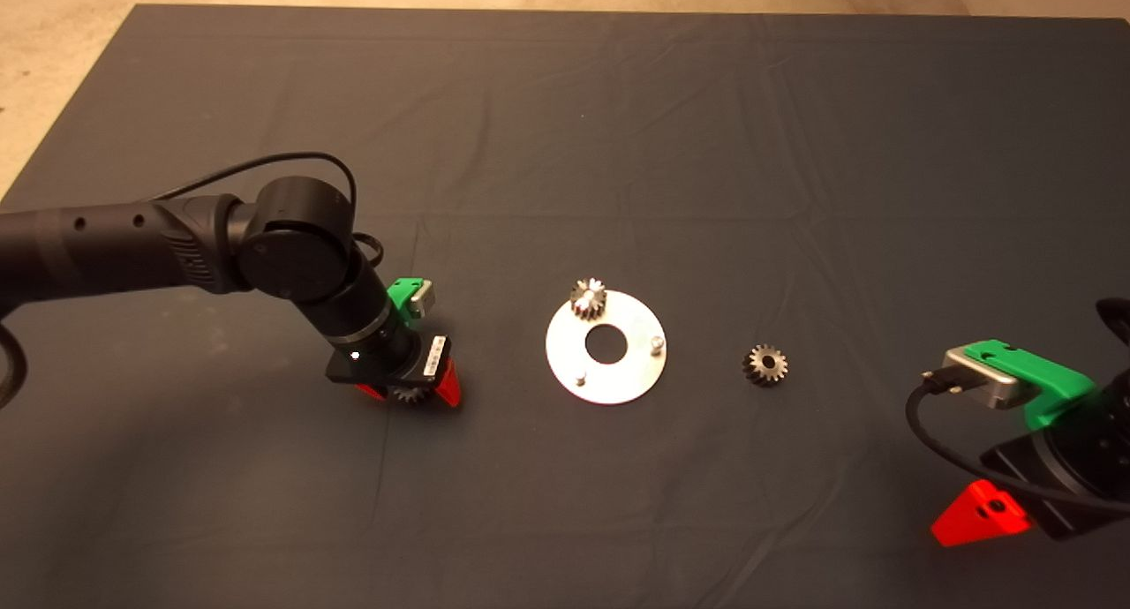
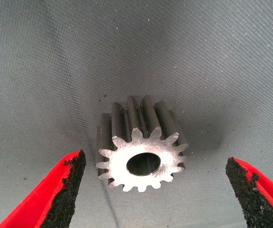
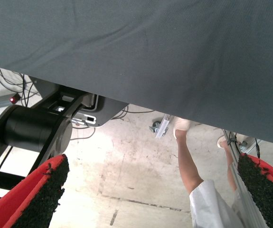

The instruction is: Install three planetary gears onto the carrier pins

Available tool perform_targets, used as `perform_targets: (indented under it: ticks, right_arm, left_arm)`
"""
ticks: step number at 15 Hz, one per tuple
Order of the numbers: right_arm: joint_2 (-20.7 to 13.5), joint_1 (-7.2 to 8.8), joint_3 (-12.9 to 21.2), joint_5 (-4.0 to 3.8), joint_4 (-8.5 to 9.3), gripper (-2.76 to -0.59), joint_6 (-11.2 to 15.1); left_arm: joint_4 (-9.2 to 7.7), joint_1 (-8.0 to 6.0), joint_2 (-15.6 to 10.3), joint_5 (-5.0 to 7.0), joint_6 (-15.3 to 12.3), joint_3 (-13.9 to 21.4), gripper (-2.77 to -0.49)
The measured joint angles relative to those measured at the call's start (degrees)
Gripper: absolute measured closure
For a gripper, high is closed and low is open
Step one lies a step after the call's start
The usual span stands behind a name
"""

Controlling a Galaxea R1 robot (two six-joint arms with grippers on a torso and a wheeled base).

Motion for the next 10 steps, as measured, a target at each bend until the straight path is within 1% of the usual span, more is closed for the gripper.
perform_targets:
  ticks: [3, 6, 10]
  right_arm:
    - [0.0, 0.02, 0.0, 0.0, 0.0, -2.64, 0.0]
    - [0.0, 0.0, 0.0, 0.0, 0.0, -2.64, 0.01]
    - [0.0, 0.0, 0.0, 0.0, 0.0, -2.65, 0.0]
  left_arm:
    - [0.3, 0.3, -0.01, -0.02, 0.06, -0.06, -2.08]
    - [1.37, 0.46, 0.0, -0.09, 0.06, -0.41, -2.08]
    - [1.57, 0.46, -0.01, -0.09, 0.06, -0.41, -2.08]
